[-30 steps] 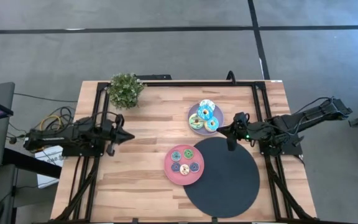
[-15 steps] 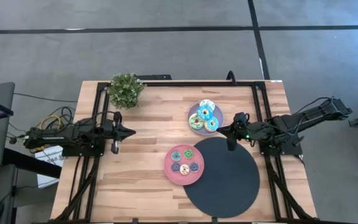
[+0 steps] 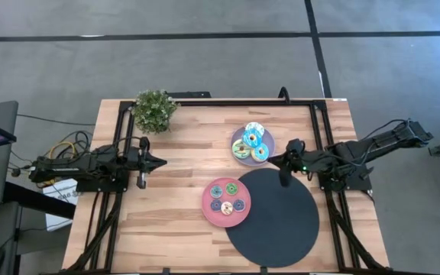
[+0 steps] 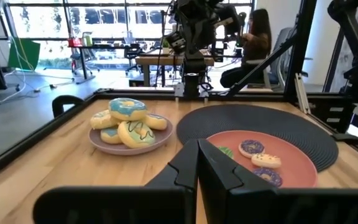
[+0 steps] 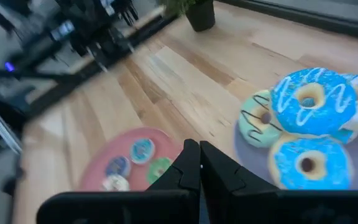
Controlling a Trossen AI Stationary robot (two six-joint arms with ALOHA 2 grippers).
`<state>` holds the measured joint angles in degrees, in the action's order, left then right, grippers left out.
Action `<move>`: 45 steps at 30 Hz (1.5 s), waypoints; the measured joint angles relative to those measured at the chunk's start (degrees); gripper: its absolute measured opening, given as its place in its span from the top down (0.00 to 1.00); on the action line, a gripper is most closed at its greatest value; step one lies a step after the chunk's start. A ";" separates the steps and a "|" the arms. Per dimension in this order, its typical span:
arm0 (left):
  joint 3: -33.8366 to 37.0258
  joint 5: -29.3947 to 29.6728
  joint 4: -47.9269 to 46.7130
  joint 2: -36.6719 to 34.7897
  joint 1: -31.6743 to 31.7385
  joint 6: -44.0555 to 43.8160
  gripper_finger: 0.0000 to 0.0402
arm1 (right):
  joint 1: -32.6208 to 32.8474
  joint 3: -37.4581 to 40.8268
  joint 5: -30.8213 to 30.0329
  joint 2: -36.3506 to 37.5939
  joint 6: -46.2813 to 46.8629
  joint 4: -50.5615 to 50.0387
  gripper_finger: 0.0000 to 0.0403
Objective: Pick & Place donuts
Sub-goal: Return to Home Position
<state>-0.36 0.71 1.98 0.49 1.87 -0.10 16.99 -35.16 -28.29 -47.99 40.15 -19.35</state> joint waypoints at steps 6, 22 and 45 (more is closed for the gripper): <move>0.00 0.00 0.00 0.00 0.00 0.13 1.00 | -1.02 0.02 0.25 0.00 -7.35 -5.49 1.00; 0.00 0.00 -0.01 0.00 0.00 -0.09 1.00 | -16.02 14.30 21.88 0.97 -26.83 15.39 1.00; 0.02 -0.04 0.00 0.00 0.00 -0.11 1.00 | -18.56 30.45 25.55 40.87 -33.14 24.53 1.00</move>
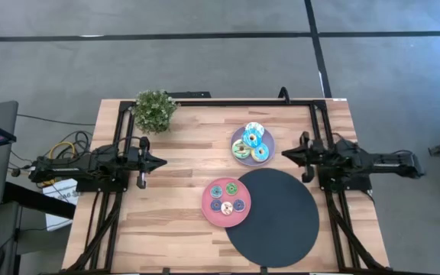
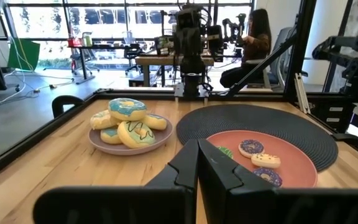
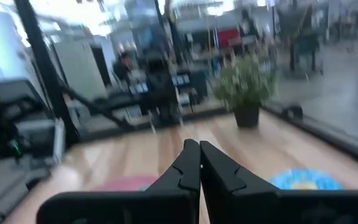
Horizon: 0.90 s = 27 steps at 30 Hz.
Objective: Pick & Place donuts
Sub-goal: Return to Home Position
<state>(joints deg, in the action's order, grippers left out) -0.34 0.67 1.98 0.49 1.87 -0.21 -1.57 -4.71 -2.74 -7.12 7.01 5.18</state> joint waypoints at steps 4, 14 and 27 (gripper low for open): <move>0.00 0.01 -0.01 0.00 0.00 -0.14 1.00 | 1.28 -0.06 -0.14 7.07 0.00 -4.48 1.00; 0.00 -0.04 -0.02 -0.11 0.00 -0.35 1.00 | 4.00 0.73 2.75 7.02 -1.06 -6.05 1.00; 0.00 -0.02 -0.01 -0.11 0.00 -0.42 1.00 | 3.70 4.24 2.66 6.86 -2.51 -4.48 1.00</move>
